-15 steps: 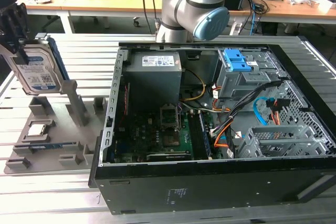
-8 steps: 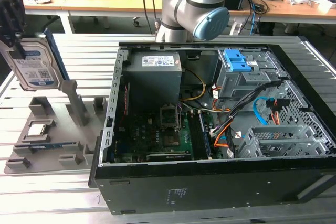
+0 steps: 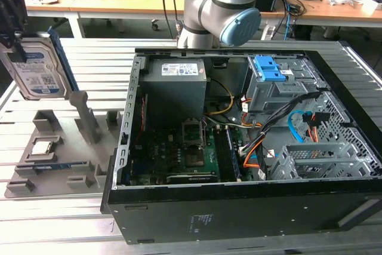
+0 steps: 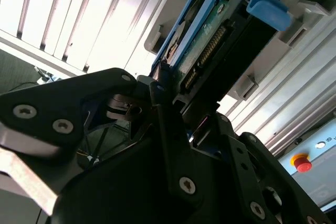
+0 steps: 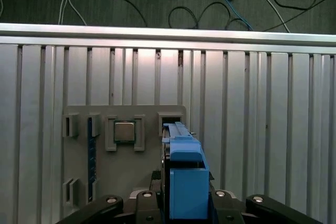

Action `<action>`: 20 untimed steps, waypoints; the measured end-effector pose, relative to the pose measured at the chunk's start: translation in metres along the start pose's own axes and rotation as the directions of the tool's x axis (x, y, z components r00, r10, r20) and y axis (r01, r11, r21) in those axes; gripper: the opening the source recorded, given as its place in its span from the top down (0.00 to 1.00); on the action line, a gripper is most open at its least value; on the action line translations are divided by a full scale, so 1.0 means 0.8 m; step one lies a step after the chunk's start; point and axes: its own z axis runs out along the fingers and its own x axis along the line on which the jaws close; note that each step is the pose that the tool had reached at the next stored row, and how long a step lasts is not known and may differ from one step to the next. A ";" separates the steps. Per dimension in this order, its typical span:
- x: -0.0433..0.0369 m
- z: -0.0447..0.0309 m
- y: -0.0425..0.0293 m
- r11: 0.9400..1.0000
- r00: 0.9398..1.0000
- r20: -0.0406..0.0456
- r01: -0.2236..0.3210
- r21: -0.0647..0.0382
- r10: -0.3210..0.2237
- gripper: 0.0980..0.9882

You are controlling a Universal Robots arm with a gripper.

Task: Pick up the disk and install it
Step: 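Pick up the disk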

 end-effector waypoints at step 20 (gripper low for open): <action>-0.001 -0.0334 0.0010 1.000 1.000 0.000 0.000 0.000 0.000 0.70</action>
